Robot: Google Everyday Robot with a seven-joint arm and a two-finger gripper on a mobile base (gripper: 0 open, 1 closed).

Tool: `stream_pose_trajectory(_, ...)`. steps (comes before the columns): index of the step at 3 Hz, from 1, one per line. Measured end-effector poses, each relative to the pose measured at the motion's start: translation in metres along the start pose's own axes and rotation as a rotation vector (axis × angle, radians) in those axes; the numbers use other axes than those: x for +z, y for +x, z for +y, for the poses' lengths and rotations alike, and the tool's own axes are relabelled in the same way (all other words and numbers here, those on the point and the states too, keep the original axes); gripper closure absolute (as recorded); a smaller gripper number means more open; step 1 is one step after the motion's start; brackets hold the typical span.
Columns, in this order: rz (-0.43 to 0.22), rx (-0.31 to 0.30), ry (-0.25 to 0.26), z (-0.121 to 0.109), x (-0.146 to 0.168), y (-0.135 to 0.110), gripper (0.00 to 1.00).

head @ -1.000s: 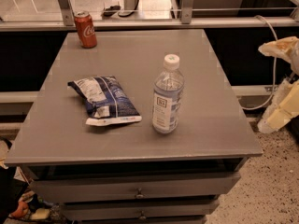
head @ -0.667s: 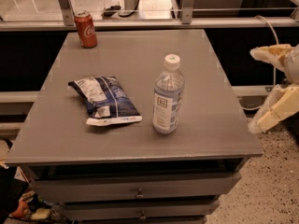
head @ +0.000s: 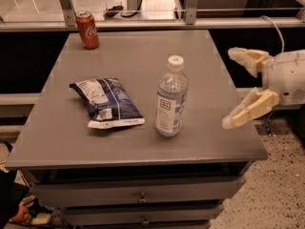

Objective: Move blue plastic bottle near coke can

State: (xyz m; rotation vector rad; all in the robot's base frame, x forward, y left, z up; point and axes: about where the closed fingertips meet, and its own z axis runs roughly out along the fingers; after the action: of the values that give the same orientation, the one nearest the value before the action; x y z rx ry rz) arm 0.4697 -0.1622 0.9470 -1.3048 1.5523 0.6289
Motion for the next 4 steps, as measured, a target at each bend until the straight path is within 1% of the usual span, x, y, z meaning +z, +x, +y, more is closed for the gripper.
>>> stream_pose_trajectory(1,-0.103,0.0,-0.02,0.001,0.02,-0.004,0.0)
stream_pose_trajectory(2,-0.201,-0.011,-0.068,0.009,0.05,-0.018,0.0)
stream_pose_trajectory(3,-0.246,-0.012,-0.116,0.014,0.068,-0.028,0.0)
stream_pose_trajectory(4,-0.255,0.03,-0.2,0.023,0.086,-0.028,0.0)
